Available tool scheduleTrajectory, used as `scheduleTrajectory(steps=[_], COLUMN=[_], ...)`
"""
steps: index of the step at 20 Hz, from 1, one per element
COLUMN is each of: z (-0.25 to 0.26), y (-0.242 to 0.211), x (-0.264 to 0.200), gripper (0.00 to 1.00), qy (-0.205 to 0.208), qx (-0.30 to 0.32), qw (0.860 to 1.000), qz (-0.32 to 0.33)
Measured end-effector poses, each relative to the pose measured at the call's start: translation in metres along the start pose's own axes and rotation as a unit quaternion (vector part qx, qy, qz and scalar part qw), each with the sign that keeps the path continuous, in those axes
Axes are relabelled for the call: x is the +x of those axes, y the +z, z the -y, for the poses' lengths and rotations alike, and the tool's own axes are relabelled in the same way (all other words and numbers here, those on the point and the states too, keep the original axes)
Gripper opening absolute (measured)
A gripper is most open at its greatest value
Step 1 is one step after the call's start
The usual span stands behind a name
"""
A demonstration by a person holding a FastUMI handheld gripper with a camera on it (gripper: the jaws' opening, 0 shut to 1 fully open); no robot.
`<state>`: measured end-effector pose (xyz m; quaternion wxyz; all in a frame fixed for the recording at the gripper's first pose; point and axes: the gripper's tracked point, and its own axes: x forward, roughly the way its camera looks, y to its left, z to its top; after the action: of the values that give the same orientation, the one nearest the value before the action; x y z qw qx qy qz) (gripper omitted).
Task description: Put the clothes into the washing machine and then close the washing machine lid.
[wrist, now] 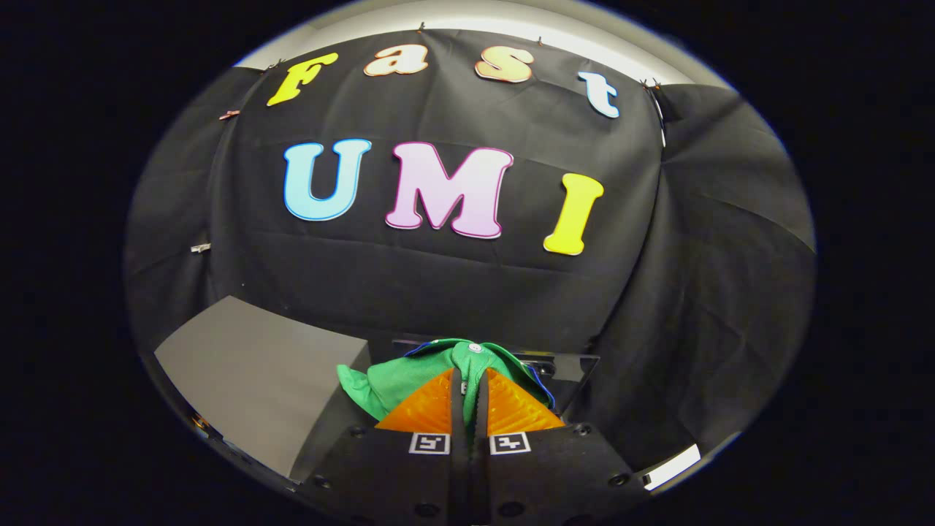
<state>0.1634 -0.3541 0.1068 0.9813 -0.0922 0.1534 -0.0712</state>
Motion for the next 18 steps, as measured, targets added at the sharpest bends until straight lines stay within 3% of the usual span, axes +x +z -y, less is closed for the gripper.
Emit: scheduleTrajectory(steps=[9,15,18], z=[0.029,0.031,0.029], y=[-0.102,-0.194,-0.219], x=[0.072,0.11,0.122], gripper=[0.05,0.05,0.05], qy=[0.016,0.011,0.014], qx=[0.038,0.026,0.019], qw=[0.998,0.992,0.991], qz=[-0.05,-0.122,-0.134])
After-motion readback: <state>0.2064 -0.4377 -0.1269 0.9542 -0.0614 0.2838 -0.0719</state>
